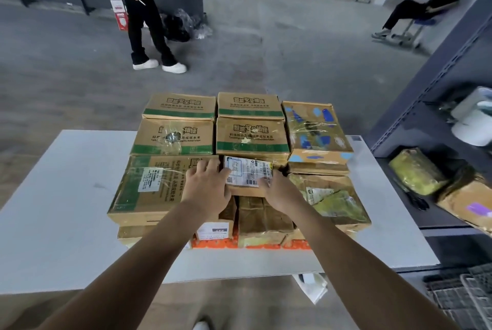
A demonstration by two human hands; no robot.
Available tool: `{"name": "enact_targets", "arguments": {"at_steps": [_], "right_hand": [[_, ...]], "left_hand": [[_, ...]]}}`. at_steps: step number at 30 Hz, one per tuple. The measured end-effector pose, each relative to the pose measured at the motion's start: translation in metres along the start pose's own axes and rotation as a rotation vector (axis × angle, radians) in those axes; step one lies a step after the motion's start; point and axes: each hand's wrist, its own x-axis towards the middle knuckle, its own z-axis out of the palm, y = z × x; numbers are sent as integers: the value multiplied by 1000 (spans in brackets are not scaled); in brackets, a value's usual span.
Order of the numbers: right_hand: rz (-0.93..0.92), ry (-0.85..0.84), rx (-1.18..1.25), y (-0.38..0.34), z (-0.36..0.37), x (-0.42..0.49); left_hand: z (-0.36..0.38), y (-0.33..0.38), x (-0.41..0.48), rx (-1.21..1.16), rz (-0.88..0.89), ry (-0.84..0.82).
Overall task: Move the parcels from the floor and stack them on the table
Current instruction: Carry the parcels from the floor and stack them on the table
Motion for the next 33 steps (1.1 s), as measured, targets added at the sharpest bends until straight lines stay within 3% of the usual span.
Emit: {"name": "enact_targets", "arguments": {"at_steps": [16, 21, 28, 33], "right_hand": [[-117, 119, -81, 4, -15, -12], [-241, 210, -123, -13, -21, -23], [-538, 86, 76, -62, 1, -51], [-656, -60, 91, -120, 32, -91]], "left_hand": [[-10, 17, 2, -80, -20, -4], [-24, 28, -10, -152, -89, 57], [-40, 17, -75, -262, -352, 150], [-39, -17, -157, -245, -569, 181]]}}
